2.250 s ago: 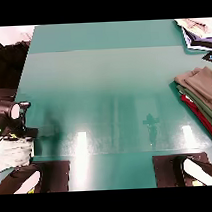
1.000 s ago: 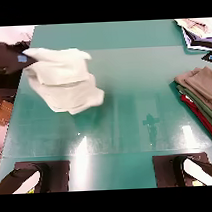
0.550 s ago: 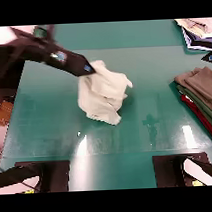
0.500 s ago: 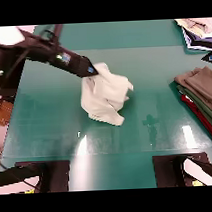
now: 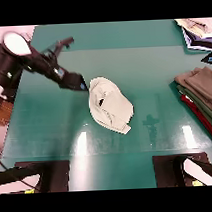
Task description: Fold the shirts.
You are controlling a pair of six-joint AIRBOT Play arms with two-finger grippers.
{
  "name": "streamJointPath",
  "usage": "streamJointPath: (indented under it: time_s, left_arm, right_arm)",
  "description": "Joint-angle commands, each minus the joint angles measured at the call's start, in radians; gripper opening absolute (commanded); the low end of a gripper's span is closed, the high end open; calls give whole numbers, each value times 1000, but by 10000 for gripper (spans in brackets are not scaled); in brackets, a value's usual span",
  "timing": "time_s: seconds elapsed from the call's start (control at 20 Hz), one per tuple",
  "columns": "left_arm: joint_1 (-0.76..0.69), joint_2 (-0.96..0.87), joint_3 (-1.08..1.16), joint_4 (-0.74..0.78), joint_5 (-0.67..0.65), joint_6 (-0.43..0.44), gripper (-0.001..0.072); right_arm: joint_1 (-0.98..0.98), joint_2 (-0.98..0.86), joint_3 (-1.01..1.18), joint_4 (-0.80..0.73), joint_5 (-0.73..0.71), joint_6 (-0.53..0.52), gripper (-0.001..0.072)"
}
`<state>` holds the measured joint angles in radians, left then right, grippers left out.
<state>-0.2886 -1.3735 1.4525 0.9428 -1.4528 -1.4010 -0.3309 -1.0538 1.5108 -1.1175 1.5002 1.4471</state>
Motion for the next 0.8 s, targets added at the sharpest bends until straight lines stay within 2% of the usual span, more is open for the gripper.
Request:
streamJointPath:
  time_s: [0.0,0.15,0.35,0.55,0.65,0.75]
  left_arm:
    - [-87,102,-317,1,219,-56,607]
    - [-203,143,-565,-109,419,-66,607]
    - [-325,142,-698,-192,641,-67,606]
    - [-409,141,-735,-195,777,-100,606]
    - [-418,141,-743,-195,826,-142,606]
    - [-418,137,-744,-192,867,-147,606]
  right_arm:
    - [1,0,1,0,3,0,21]
    - [1,0,1,0,2,0,21]
    - [1,0,1,0,3,0,21]
    - [1,0,1,0,5,0,21]
    - [1,0,1,0,5,0,20]
    - [1,0,0,0,5,0,21]
